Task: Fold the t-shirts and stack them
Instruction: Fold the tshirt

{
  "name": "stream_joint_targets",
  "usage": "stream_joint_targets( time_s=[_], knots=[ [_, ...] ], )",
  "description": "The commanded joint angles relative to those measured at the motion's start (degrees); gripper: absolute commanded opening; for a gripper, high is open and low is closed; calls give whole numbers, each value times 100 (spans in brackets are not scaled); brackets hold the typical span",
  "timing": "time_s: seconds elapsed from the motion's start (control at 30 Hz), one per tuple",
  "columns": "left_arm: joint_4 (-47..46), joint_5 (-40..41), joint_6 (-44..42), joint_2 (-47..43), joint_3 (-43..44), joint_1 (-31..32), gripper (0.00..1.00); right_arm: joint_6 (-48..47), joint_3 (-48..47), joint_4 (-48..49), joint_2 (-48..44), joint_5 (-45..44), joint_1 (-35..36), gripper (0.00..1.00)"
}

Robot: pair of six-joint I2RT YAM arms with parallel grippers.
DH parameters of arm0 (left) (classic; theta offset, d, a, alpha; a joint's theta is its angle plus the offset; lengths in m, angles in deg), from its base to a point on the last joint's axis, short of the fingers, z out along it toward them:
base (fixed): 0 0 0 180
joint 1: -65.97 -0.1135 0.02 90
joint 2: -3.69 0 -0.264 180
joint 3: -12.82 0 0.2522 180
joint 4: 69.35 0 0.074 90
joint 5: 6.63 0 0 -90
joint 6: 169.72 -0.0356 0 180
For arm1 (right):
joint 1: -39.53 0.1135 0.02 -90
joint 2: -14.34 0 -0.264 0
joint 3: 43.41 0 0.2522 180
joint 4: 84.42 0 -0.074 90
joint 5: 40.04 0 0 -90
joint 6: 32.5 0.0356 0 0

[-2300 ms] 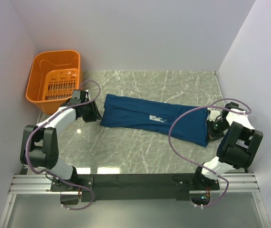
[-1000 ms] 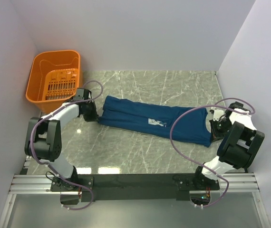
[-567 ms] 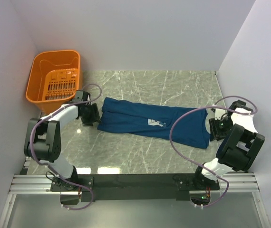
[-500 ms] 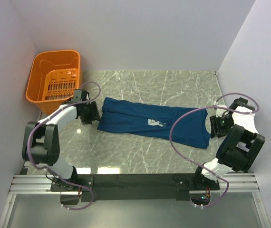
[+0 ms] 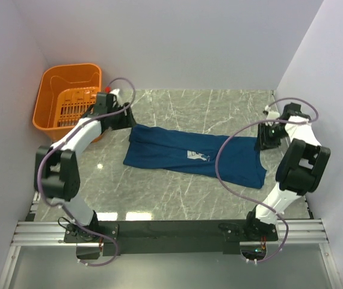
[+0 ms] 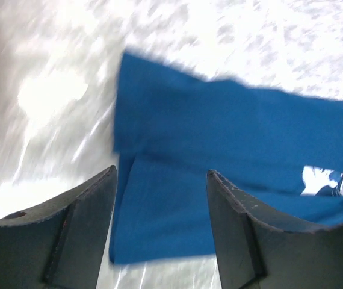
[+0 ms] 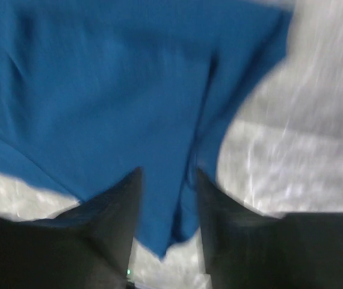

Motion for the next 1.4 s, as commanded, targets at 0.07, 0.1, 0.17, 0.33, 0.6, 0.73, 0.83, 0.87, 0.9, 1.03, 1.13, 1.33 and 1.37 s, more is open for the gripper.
stream_joint_targets(
  time_s=[0.07,0.1,0.17,0.33,0.6,0.73,0.83,0.87,0.9,1.03,1.13,1.33,1.37],
  knots=[
    [-123,-494,-705,983,1175,368,63,693,-1193,137,543,467,362,31],
    [-88,-669,-819,1271,1326,421,60,641,-1274,57,639,529,406,23],
    [-35,-767,-1118,1563,1799,579,57,238,-1441,-294,710,922,468,17],
    [272,-988,-1392,2425,2522,834,42,-81,-1205,-227,640,1216,573,3],
    [378,-583,-1339,2724,2531,887,33,508,-774,556,1009,-225,1250,0],
    [369,-425,-1330,2707,2321,887,33,649,-826,741,1220,-1084,1522,0],
    [466,-337,-1251,2795,2268,887,33,632,-1072,680,1492,-1516,1663,0],
    [483,-293,-1216,2830,2259,887,33,614,-1116,689,1606,-1605,1707,0],
    [518,-232,-1172,2847,2259,879,33,588,-1160,680,1668,-1719,1760,0],
    [598,-65,-1032,2909,2206,844,33,526,-1388,636,1932,-1993,1874,0],
    [589,23,-900,2909,2075,773,33,509,-1599,601,2143,-2107,1901,0],
    [624,182,-610,2848,1741,606,33,351,-2618,373,2670,-2274,2015,0],
    [615,217,-540,2778,1671,589,33,333,-2802,329,2836,-2396,2041,0]
  ],
)
